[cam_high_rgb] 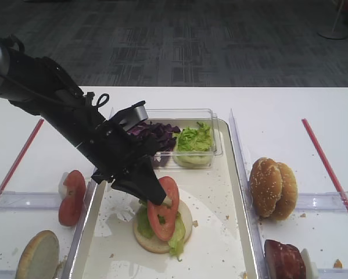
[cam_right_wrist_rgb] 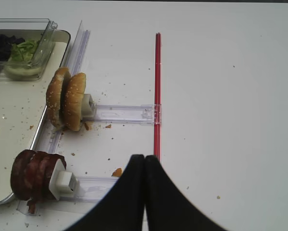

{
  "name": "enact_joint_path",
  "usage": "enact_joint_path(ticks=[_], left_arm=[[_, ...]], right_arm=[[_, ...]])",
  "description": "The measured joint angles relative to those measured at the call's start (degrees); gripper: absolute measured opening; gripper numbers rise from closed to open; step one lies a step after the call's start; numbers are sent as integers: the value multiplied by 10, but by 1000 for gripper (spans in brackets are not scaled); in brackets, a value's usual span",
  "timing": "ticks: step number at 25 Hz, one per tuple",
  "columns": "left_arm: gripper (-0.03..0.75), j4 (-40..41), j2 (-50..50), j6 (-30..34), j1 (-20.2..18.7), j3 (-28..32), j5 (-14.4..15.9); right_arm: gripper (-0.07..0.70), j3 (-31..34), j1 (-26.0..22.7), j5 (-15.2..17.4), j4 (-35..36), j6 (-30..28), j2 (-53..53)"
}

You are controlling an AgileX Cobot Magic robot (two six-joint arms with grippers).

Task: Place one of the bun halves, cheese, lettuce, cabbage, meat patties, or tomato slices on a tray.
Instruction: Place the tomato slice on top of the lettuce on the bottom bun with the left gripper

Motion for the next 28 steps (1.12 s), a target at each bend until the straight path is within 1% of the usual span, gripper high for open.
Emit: enact_joint_path(ticks=[3,5,10,15,20,28], left_arm=[[31,0,0,0,0,0,0],[55,0,0,0,0,0,0],[165,0,0,0,0,0,1],[253,0,0,0,0,0,1],[371,0,0,0,0,0,1],[510,0,0,0,0,0,1]], right_arm=[[36,0,0,0,0,0,0],[36,0,0,0,0,0,0],[36,0,0,0,0,0,0],[36,0,0,0,0,1,0],[36,0,0,0,0,1,0],[36,0,0,0,0,1,0]])
